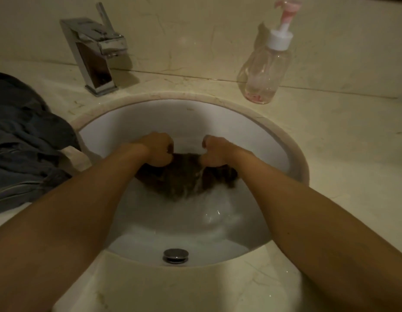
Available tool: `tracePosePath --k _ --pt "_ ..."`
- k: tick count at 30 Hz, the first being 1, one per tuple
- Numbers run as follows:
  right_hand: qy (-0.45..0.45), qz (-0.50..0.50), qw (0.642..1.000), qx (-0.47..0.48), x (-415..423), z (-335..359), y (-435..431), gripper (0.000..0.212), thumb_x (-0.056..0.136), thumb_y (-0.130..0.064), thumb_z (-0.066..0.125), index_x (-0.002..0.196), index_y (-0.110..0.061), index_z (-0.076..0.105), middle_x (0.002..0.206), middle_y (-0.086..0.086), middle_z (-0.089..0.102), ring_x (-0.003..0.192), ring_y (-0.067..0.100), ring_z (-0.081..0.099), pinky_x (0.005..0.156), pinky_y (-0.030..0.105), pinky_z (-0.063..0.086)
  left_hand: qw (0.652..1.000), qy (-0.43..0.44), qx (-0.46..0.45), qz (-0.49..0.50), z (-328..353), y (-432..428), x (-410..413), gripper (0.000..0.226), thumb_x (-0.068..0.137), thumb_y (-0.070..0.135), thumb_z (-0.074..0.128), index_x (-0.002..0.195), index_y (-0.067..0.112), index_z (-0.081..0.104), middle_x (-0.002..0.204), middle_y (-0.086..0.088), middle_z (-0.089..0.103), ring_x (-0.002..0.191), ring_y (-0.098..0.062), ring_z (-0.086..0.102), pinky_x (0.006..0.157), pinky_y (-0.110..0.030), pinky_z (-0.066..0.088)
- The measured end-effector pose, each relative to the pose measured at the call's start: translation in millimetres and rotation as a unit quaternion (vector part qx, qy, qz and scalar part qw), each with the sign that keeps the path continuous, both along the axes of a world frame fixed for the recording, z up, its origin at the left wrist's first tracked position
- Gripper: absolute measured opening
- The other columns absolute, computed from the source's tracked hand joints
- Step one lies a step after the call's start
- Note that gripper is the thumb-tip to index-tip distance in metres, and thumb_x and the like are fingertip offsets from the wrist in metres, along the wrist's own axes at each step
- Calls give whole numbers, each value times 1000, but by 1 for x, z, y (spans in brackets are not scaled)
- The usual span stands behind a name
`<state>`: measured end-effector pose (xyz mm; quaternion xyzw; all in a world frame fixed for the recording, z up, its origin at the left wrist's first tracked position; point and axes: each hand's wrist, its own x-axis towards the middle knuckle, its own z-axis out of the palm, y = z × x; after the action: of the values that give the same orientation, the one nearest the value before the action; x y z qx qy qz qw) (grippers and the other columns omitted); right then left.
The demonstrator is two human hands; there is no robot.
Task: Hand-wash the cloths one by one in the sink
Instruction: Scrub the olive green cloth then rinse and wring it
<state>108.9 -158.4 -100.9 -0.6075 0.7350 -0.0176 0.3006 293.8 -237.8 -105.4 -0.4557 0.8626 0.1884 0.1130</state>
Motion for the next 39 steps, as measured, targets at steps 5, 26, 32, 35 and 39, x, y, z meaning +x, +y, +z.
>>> tracePosePath --k 5,26,32,35,39 --pt "5 20 996 -86 -10 7 -9 20 95 -27 62 112 -17 67 112 2 64 105 26 61 84 34 49 993 105 -56 -23 4 3 -6 32 89 36 72 116 19 64 119 -6 60 98 -20 52 89 -31 42" --pt "47 14 994 -102 -5 -2 -7 32 94 -39 66 123 -26 60 125 0 60 113 25 59 101 44 49 995 10 -95 -21 -2 1 -1 57 93 30 64 144 16 44 140 -13 48 123 -34 51 103 -47 46" --pt "153 123 978 72 0 -10 0 83 62 -60 75 136 -27 56 118 -1 62 96 23 63 85 40 59 987 49 35 -146 -14 20 -12 59 78 60 63 133 41 52 130 8 61 118 -18 58 103 -42 47" --pt "75 101 992 -12 3 -9 1 44 83 -30 75 124 -20 62 108 4 66 91 25 67 73 34 58 986 56 57 -144 -14 20 -12 43 76 48 76 114 39 58 109 10 65 100 -14 63 90 -39 53" --pt "-90 57 993 -45 11 1 1 16 85 -26 74 99 -21 71 88 4 74 74 21 72 66 34 62 993 -3 42 -106 -6 20 -11 43 80 55 70 116 35 59 102 4 68 85 -19 65 81 -42 57"
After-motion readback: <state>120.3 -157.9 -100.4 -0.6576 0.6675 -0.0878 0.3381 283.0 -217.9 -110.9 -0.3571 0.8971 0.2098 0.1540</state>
